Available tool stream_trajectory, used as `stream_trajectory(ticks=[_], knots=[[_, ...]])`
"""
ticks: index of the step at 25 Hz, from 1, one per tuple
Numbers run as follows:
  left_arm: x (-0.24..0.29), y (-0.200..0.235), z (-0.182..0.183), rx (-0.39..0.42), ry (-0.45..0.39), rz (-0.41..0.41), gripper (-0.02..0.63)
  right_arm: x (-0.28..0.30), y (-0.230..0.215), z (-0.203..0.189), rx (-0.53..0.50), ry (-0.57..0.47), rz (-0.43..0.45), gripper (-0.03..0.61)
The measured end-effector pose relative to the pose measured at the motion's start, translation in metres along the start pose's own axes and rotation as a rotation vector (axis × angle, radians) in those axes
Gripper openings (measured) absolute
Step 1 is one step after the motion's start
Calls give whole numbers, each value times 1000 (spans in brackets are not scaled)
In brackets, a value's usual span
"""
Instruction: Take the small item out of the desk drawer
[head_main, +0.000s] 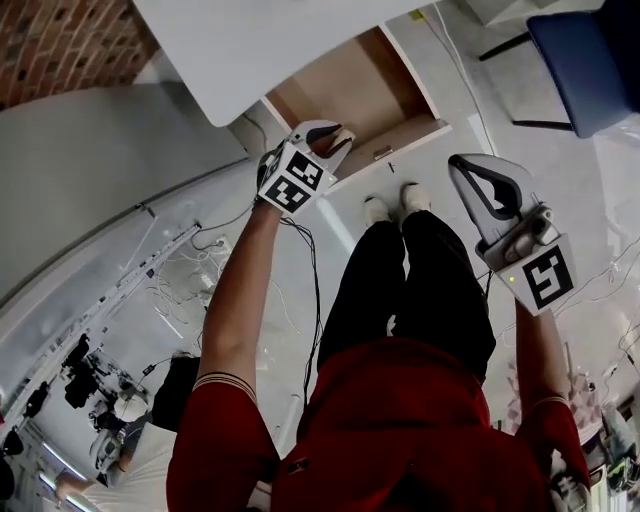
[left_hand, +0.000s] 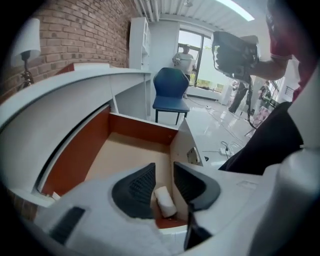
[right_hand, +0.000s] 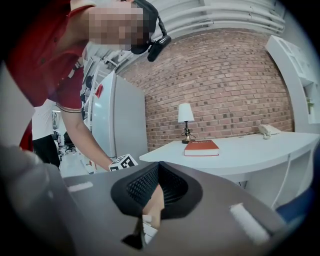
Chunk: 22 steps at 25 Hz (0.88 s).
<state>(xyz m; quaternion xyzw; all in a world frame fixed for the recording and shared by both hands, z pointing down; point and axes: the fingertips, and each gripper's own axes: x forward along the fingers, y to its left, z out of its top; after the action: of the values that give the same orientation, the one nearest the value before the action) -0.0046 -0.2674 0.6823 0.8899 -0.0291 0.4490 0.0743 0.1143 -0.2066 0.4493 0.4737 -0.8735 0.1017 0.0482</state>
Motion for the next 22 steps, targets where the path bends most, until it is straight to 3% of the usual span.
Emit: stream_trajectory(ticks=[12, 22], knots=[[63, 2, -34, 79, 264, -101, 147, -14, -25, -19, -13, 39, 28, 11], [93, 9, -64, 25, 422, -140, 160, -19, -53, -23, -17, 51, 47, 11]])
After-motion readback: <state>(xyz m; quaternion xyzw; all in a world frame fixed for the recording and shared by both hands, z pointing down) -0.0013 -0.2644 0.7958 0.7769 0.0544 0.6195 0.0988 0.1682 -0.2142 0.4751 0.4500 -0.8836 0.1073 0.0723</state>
